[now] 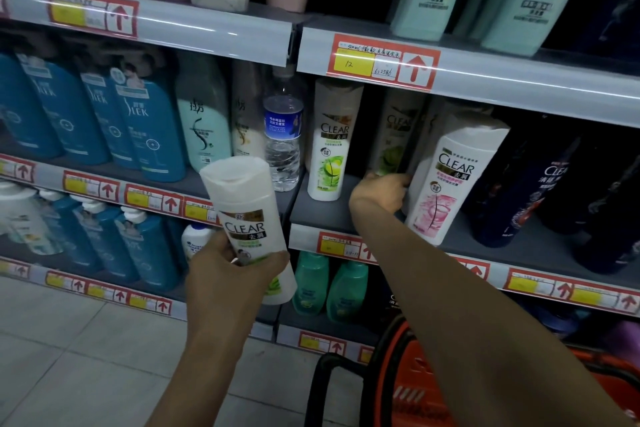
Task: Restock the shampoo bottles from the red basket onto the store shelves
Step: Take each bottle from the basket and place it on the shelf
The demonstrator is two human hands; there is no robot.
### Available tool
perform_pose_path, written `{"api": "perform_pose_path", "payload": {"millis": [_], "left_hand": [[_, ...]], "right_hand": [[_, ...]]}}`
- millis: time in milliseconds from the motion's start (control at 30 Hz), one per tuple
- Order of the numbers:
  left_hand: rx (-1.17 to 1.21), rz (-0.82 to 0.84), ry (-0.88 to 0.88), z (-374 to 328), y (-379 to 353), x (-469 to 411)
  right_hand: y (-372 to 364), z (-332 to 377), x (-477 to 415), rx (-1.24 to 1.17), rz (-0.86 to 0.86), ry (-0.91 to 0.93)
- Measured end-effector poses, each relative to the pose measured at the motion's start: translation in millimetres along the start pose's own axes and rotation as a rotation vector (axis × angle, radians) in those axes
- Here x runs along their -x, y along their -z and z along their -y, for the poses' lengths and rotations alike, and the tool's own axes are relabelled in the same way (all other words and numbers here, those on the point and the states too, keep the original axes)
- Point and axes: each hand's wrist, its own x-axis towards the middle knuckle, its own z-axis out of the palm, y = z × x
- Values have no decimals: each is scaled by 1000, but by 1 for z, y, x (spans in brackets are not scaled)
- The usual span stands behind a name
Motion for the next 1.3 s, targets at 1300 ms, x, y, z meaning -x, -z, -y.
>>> {"api": "perform_pose_path", "payload": {"millis": [1300], "left_hand": [[-201,-19,-55,-13,14,30]], "right_hand": [[-15,-11,63,285,103,397]]}}
